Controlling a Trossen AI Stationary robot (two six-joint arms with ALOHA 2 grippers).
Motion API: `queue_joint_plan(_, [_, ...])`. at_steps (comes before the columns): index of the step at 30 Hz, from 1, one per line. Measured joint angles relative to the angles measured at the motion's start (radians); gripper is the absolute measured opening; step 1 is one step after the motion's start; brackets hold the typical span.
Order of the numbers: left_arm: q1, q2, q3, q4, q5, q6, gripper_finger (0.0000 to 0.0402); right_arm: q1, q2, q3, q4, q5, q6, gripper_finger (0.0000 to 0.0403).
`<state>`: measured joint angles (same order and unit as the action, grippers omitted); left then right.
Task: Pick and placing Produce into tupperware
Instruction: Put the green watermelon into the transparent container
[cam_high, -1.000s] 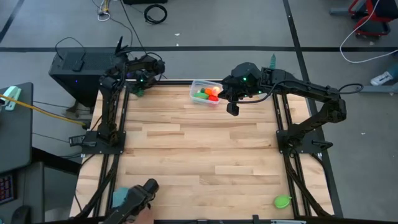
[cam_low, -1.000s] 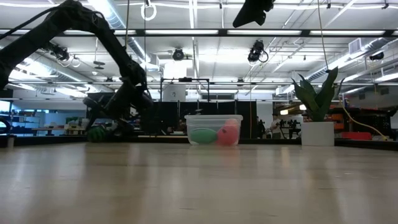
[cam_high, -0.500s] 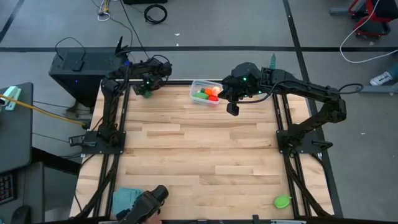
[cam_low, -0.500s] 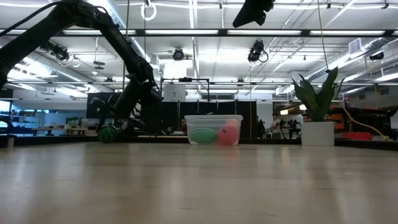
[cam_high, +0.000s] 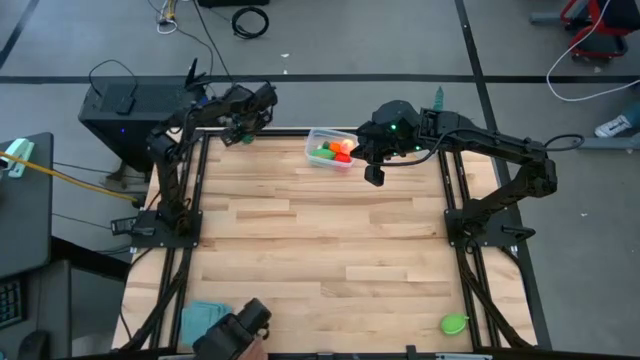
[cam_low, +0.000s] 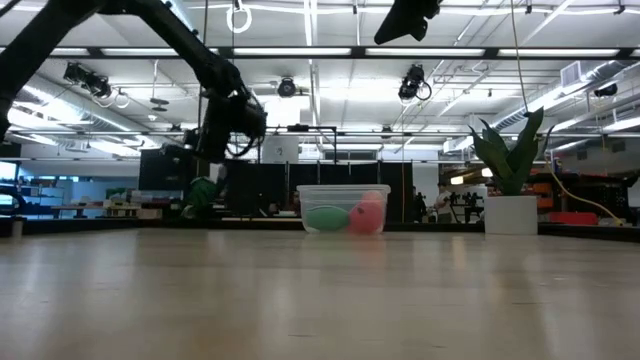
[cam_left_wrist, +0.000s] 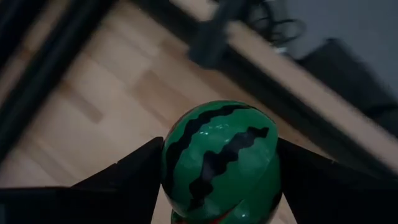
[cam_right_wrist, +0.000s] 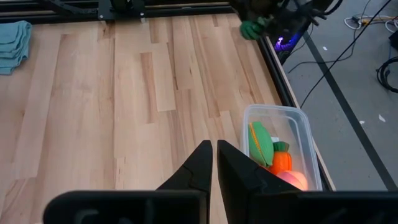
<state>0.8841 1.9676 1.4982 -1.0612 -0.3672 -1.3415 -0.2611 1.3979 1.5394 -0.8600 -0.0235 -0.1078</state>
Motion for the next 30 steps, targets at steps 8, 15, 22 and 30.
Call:
queue_joint_plan(8, [-0.059, -0.093, 0.0, 0.23, 0.021, 0.078, 0.0279, 0.0, 0.0, 0.0, 0.0, 0.0, 0.0, 0.0032])
queue_joint_plan(15, [-0.128, -0.105, 0.001, 0.385, 0.048, 0.106, 0.0285, 0.0, 0.0, 0.0, 0.0, 0.0, 0.0, 0.0032])
queue_joint_plan(22, [-0.227, -0.105, 0.001, 0.469, 0.051, 0.097, 0.028, 0.0, 0.0, 0.0, 0.0, 0.0, 0.0, 0.0032])
queue_joint_plan(30, [-0.32, -0.105, 0.001, 0.534, 0.052, 0.208, 0.0283, 0.0, 0.0, 0.0, 0.0, 0.0, 0.0, 0.0032])
